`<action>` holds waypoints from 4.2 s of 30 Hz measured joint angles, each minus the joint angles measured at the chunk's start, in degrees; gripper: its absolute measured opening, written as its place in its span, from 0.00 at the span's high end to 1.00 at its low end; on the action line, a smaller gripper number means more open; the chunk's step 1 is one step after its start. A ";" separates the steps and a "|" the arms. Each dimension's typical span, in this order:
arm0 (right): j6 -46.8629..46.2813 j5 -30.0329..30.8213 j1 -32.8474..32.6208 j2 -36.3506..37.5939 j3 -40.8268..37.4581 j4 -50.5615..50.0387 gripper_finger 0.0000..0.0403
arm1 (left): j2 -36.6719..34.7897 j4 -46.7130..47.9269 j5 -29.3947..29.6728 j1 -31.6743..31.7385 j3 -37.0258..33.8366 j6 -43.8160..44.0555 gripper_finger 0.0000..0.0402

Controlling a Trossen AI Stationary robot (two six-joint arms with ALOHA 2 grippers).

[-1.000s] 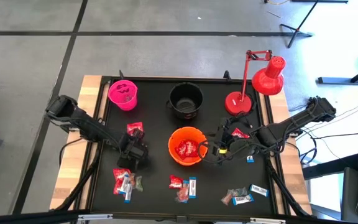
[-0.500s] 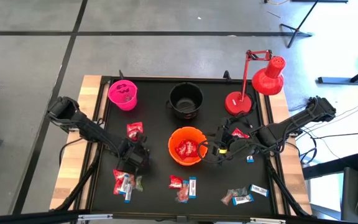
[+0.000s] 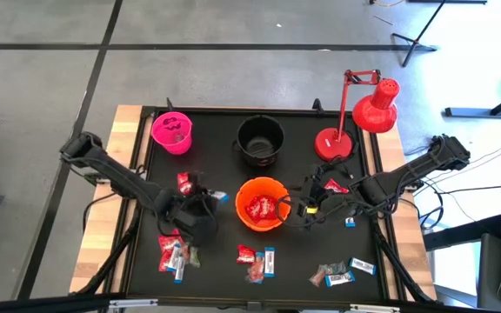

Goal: Sort candy
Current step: Put the white chocolate into the black bucket, then put the red candy into the orange bucket

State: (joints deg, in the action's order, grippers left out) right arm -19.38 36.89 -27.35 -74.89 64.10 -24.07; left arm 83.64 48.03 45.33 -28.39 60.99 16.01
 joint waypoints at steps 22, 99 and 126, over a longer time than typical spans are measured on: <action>-1.68 -0.01 -0.04 -8.45 -0.02 1.71 0.56 | -2.78 -62.82 -6.12 9.11 -11.28 -34.23 0.96; 8.09 14.48 -6.00 -8.11 3.63 -0.03 0.56 | -20.65 9.81 -30.72 29.87 -15.39 19.91 0.63; 8.09 15.09 -6.00 -8.11 3.63 0.47 0.56 | -11.06 -7.42 -40.60 30.98 -28.22 20.14 0.98</action>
State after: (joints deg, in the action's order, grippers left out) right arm -11.29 51.99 -33.34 -83.00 67.72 -23.59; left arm 72.58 40.60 4.73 2.59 32.77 36.16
